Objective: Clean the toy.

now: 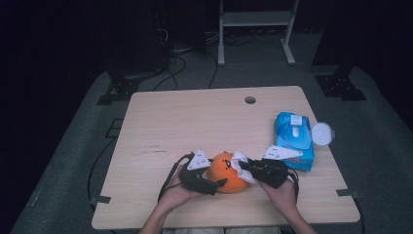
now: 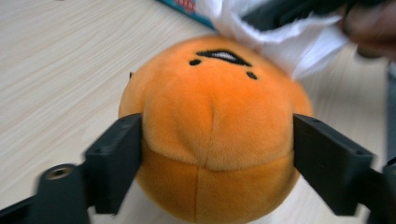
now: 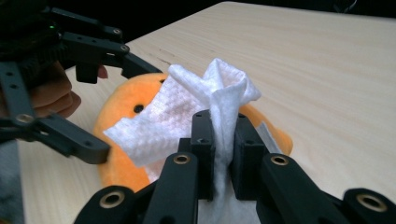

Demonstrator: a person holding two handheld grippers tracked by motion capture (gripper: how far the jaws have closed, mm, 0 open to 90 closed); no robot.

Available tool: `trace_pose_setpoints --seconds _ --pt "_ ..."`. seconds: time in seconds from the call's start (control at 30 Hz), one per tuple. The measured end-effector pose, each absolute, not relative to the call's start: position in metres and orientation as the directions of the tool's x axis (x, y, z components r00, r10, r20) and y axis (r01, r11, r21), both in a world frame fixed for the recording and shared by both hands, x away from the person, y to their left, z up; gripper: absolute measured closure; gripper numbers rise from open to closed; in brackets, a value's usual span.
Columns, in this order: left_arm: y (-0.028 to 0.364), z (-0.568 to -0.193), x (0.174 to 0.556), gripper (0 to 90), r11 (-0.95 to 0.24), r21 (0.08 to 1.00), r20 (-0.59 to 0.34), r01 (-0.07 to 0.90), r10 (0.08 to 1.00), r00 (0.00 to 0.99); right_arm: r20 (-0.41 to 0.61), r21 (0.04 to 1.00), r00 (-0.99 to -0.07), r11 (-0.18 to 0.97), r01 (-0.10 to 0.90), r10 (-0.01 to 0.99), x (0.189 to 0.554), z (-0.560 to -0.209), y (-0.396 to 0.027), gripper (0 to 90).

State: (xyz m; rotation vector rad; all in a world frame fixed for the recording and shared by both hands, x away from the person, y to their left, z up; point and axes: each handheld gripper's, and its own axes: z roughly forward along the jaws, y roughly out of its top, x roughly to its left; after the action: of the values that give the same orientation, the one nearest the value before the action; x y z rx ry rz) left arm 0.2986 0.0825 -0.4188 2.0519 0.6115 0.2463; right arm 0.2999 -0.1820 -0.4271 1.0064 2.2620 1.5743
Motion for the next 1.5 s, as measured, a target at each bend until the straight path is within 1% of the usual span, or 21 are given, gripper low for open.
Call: trace_pose_setpoints --seconds 0.03,0.1,0.17,0.27,0.33,0.4,0.43,0.5,0.6,0.73,0.8,0.87,0.93,0.97,1.03,1.17,1.27,1.33,1.37,1.43,1.5 --pt "0.081 -0.418 0.298 14.7 -0.422 0.849 -0.066 0.318 0.513 0.856 0.2 0.89 -0.753 0.206 0.407 0.627 0.298 -0.426 -0.18 80.4" --pt "0.078 -0.419 0.297 15.8 -0.477 0.827 -0.006 0.298 0.522 0.853 0.191 0.897 -0.791 0.224 0.382 0.581 0.294 -0.424 -0.17 80.0" --pt "0.084 -0.424 0.298 20.4 -0.474 0.827 -0.012 0.302 0.523 0.852 0.167 0.898 -0.801 0.246 0.364 0.576 0.294 -0.424 -0.166 79.9" --pt "0.091 -0.426 0.301 23.6 -0.472 0.823 -0.021 0.316 0.53 0.848 0.197 0.89 -0.772 0.22 0.399 0.604 0.3 -0.428 -0.176 79.9" --pt "0.092 -0.426 0.302 23.4 -0.462 0.826 -0.034 0.323 0.53 0.847 0.199 0.88 -0.743 0.217 0.422 0.64 0.304 -0.434 -0.185 79.9" --pt "0.09 -0.423 0.302 19.0 -0.441 0.834 -0.058 0.331 0.527 0.848 0.217 0.873 -0.729 0.205 0.442 0.649 0.305 -0.437 -0.189 79.9" --pt "0.088 -0.422 0.301 15.8 -0.434 0.839 -0.06 0.328 0.525 0.849 0.217 0.876 -0.729 0.201 0.439 0.649 0.304 -0.436 -0.188 79.9" --pt "0.086 -0.422 0.3 15.6 -0.459 0.832 -0.032 0.311 0.521 0.853 0.2 0.885 -0.751 0.213 0.414 0.63 0.299 -0.432 -0.18 79.9" --pt "0.092 -0.424 0.301 23.7 -0.479 0.822 -0.018 0.307 0.518 0.855 0.174 0.893 -0.772 0.233 0.386 0.612 0.295 -0.428 -0.175 79.9" --pt "0.097 -0.426 0.303 26.8 -0.478 0.824 -0.019 0.304 0.513 0.858 0.194 0.882 -0.743 0.218 0.418 0.641 0.302 -0.436 -0.185 79.8" --pt "0.097 -0.425 0.304 25.5 -0.458 0.835 -0.032 0.305 0.512 0.858 0.19 0.874 -0.729 0.224 0.43 0.658 0.304 -0.44 -0.189 79.9" --pt "0.093 -0.422 0.303 18.8 -0.431 0.853 -0.035 0.293 0.513 0.858 0.184 0.875 -0.725 0.225 0.429 0.664 0.304 -0.44 -0.188 80.0" --pt "0.091 -0.421 0.302 17.6 -0.435 0.854 -0.02 0.286 0.522 0.853 0.182 0.88 -0.732 0.224 0.42 0.657 0.302 -0.438 -0.185 80.0" --pt "0.09 -0.422 0.303 18.1 -0.441 0.852 -0.009 0.283 0.526 0.85 0.185 0.884 -0.738 0.218 0.413 0.649 0.301 -0.437 -0.184 80.0" --pt "0.092 -0.426 0.302 24.8 -0.441 0.852 -0.007 0.282 0.529 0.848 0.173 0.89 -0.744 0.221 0.399 0.645 0.299 -0.434 -0.181 79.9" --pt "0.097 -0.427 0.303 30.4 -0.464 0.842 0.006 0.275 0.517 0.856 0.181 0.882 -0.731 0.22 0.416 0.657 0.302 -0.437 -0.186 80.0" --pt "0.099 -0.427 0.304 29.6 -0.451 0.844 -0.021 0.29 0.513 0.858 0.194 0.873 -0.719 0.217 0.436 0.667 0.303 -0.44 -0.188 80.0" --pt "0.096 -0.423 0.303 23.5 -0.425 0.853 -0.052 0.302 0.508 0.86 0.192 0.879 -0.724 0.212 0.427 0.663 0.301 -0.437 -0.186 79.9" --pt "0.094 -0.421 0.301 20.6 -0.423 0.857 -0.05 0.296 0.503 0.863 0.198 0.881 -0.73 0.208 0.426 0.654 0.299 -0.435 -0.183 80.0" --pt "0.09 -0.421 0.299 21.5 -0.45 0.852 -0.01 0.27 0.5 0.866 0.187 0.891 -0.752 0.213 0.4 0.632 0.293 -0.429 -0.176 80.0" --pt "0.092 -0.423 0.3 26.0 -0.463 0.843 -0.004 0.273 0.503 0.864 0.178 0.895 -0.766 0.221 0.387 0.618 0.291 -0.426 -0.173 80.0"
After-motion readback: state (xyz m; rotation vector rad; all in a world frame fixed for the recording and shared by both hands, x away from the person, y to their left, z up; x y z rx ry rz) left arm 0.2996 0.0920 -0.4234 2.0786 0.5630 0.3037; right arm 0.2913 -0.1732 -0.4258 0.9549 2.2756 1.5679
